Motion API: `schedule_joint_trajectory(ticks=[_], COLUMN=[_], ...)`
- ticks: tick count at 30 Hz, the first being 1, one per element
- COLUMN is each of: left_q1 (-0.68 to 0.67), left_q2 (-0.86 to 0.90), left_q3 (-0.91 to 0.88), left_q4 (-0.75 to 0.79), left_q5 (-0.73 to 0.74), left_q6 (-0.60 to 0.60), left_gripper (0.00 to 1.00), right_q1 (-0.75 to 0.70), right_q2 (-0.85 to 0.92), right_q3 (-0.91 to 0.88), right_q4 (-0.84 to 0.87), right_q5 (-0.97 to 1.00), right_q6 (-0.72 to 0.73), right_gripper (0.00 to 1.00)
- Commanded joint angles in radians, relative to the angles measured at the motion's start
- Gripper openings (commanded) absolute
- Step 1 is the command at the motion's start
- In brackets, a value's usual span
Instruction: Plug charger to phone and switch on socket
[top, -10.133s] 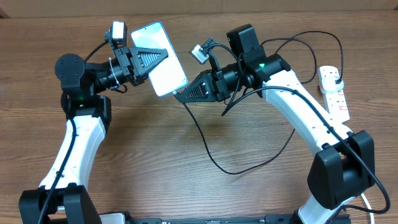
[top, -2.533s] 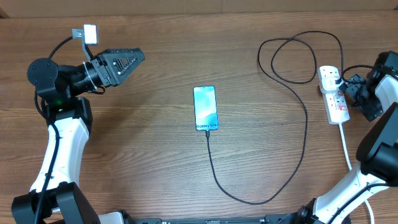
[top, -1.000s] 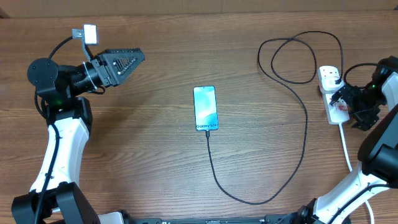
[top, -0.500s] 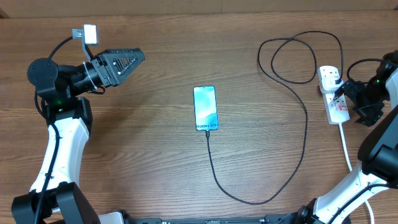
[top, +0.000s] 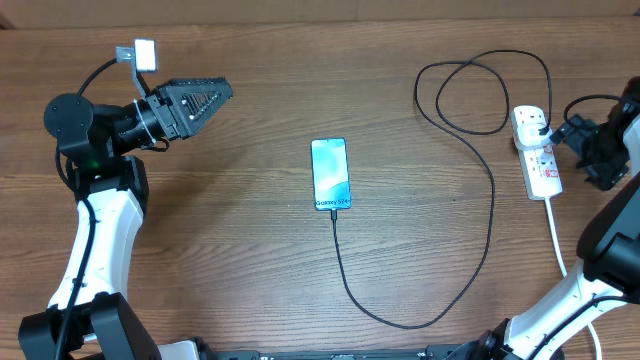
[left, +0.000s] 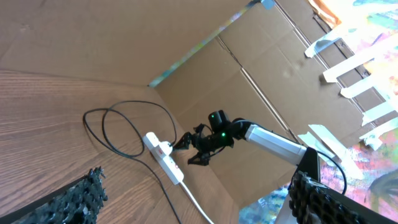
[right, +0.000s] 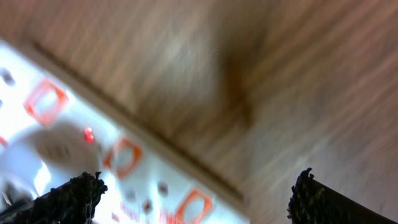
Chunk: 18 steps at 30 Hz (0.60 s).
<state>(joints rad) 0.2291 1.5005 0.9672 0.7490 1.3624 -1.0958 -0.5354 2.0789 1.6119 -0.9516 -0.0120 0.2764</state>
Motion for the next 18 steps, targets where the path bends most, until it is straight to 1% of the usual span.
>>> schedule_joint_trajectory(ticks=[1,16,17,18], left_q1=[-0.005,-0.005,-0.001,0.003], left_q2=[-0.017,-0.011,-0.014,-0.019], left_q3=[0.016,0.016,0.016,0.016], left_q4=[0.006,0.006,0.006,0.005], left_q5=[0.012,0.018,0.016,0.019], left_q6=[0.019,0.02,0.05,0.114], left_gripper=[1.0,1.0,1.0,1.0], right_q1=[0.015,0.015,0.015,0.015], right_q2=[0.003,0.003,0.003,0.003], right_q3=[0.021,0.021,0.021,0.021], right_q4=[0.032,0.035,0.035,0.035], right_q5=[-0.042,-0.042,-0.042,-0.042], right_q6=[0.003,0.003,0.003,0.003], right_gripper=[1.0,1.0,1.0,1.0])
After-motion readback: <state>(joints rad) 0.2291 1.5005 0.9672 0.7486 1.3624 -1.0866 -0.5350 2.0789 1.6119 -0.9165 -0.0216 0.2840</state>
